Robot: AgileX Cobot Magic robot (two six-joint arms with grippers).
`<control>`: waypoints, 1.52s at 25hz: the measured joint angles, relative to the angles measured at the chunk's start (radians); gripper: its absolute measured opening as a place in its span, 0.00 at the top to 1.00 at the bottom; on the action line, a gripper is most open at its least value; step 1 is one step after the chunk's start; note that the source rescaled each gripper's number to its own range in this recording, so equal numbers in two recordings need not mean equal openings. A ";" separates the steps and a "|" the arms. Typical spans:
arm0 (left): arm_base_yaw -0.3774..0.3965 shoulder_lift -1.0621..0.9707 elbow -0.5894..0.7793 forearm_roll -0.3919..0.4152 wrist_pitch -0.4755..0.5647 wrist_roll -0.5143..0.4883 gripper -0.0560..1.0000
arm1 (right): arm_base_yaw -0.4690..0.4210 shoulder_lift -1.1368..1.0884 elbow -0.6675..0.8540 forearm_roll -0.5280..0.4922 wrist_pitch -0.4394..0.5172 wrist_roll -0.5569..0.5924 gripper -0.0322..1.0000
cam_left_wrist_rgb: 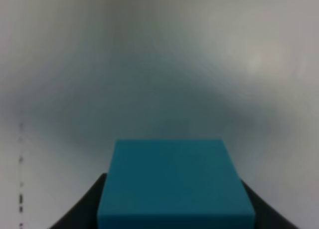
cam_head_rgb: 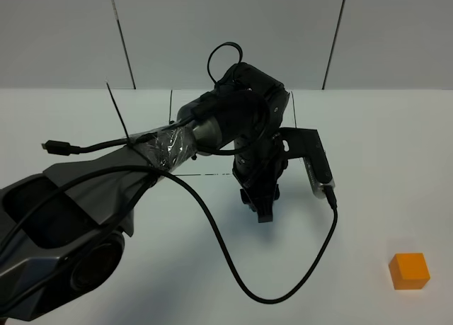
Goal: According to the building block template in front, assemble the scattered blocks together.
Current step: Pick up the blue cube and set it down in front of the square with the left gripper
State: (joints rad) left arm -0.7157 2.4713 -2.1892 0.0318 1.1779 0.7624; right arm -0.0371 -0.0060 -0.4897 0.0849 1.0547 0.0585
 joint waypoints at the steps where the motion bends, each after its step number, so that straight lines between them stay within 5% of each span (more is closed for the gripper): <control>1: 0.000 0.010 -0.001 -0.017 0.003 0.024 0.95 | 0.000 0.000 0.000 0.000 0.000 0.000 0.17; 32: 0.000 0.098 -0.010 -0.032 0.005 0.147 0.95 | 0.000 0.000 0.000 0.000 0.000 0.000 0.17; 35: 0.000 0.093 -0.010 -0.032 0.005 0.139 0.71 | 0.000 0.000 0.000 0.000 0.000 0.000 0.17; 38: 0.000 0.069 -0.010 -0.032 0.005 0.119 0.25 | 0.000 0.000 0.000 0.000 0.000 0.000 0.17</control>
State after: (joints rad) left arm -0.7157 2.5401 -2.1992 0.0000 1.1832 0.8811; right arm -0.0371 -0.0060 -0.4897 0.0849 1.0547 0.0589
